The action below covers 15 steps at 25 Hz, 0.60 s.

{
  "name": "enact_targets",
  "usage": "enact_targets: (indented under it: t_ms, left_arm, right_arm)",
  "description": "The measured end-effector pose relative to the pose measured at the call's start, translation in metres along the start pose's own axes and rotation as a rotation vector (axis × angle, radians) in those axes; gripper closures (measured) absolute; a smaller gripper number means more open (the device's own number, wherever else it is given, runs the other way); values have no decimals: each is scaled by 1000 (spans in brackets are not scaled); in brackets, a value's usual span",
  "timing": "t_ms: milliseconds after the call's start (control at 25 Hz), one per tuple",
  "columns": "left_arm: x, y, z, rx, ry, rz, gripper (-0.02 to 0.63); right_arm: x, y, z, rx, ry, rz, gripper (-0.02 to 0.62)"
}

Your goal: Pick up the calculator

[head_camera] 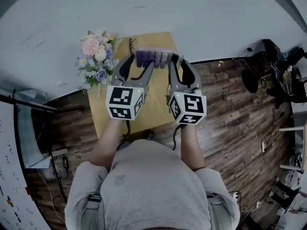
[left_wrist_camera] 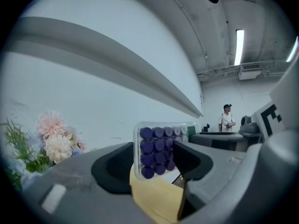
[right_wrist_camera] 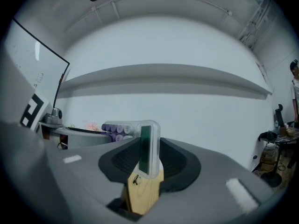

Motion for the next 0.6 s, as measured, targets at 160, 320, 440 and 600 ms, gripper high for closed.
enact_targets:
  t_ms: [160, 320, 440, 600]
  left_arm:
    - [0, -10, 8, -36, 23, -13, 331]
    - [0, -19, 15, -63, 47, -25, 331]
    - [0, -27, 21, -86, 63, -40, 331]
    - [0, -34, 30, -116, 84, -56, 331]
  right_arm:
    - [9, -8, 11, -36, 21, 14, 472]
    - [17, -16, 21, -69, 44, 25, 472]
    - [24, -21, 29, -97, 60, 30, 472]
    - [34, -25, 40, -131, 81, 42, 472]
Point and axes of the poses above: the fingertips, and each gripper's own axes: z backward along the fingers, x to its left, y out of its underside, the point moved 8 cm from there along z, backward along the fingers, and after that the axes turned 14 degrees about -z, right-handed, at the moved point
